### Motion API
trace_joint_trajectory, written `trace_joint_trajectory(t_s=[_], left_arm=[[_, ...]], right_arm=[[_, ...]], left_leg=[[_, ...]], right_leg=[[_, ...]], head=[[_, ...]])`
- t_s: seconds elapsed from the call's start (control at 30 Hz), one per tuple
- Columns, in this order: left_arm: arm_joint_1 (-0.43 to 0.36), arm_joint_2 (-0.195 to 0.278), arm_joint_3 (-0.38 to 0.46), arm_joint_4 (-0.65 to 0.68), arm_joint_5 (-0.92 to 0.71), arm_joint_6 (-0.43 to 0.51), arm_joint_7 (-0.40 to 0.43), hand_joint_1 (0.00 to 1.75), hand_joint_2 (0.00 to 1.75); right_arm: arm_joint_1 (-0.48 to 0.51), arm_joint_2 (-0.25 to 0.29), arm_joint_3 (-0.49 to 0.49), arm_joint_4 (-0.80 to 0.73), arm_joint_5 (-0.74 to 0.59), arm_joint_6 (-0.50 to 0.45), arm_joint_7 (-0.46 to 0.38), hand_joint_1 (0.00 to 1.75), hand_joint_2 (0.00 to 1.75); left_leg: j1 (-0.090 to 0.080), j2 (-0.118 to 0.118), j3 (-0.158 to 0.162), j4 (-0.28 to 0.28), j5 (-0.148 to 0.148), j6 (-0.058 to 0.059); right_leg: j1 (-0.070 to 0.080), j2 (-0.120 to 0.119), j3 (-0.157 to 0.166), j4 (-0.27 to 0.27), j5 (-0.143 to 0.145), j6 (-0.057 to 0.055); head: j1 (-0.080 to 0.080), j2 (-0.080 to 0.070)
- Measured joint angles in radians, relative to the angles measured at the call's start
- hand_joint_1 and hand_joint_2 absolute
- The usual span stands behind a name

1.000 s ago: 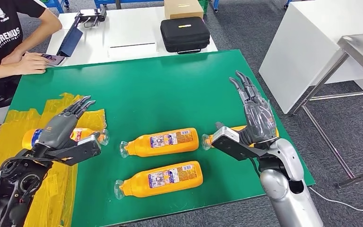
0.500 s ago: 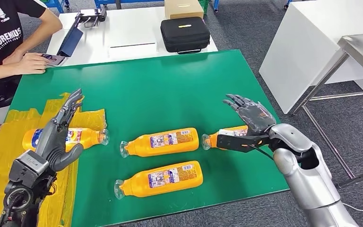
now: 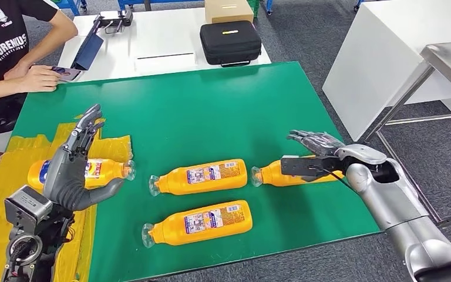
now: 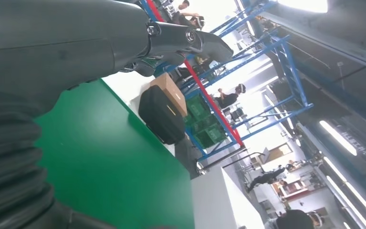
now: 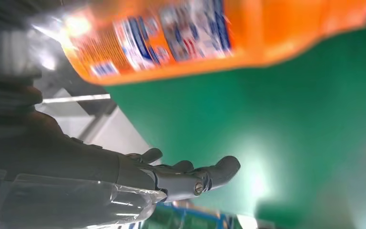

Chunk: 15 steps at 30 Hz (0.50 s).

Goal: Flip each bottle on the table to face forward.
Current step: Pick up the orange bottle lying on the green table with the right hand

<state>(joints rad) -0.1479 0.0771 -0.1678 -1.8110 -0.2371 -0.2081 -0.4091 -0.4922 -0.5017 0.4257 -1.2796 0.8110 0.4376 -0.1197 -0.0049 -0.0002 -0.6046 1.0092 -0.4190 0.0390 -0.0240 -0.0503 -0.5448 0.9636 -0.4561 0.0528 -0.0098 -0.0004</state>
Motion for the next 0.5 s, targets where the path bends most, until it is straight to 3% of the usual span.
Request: trace_joint_trajectory(t_s=[0.27,0.5], left_arm=[[-0.027,-0.011,-0.029,0.020,0.017,-0.006,0.015,0.00,1.75],[-0.050,-0.017,-0.049,0.044,0.024,-0.007,0.026,0.00,1.75]], right_arm=[[-0.003,-0.049,0.039,0.104,-0.040,0.033,0.017,0.00,1.75],[-0.008,-0.057,0.059,0.187,-0.038,0.024,0.033,0.00,1.75]], left_leg=[[0.000,0.000,0.000,0.000,0.000,0.000],[0.000,0.000,0.000,0.000,0.000,0.000]], right_leg=[[0.000,0.000,0.000,0.000,0.000,0.000],[0.000,0.000,0.000,0.000,0.000,0.000]], head=[[0.000,0.000],[0.000,0.000]])
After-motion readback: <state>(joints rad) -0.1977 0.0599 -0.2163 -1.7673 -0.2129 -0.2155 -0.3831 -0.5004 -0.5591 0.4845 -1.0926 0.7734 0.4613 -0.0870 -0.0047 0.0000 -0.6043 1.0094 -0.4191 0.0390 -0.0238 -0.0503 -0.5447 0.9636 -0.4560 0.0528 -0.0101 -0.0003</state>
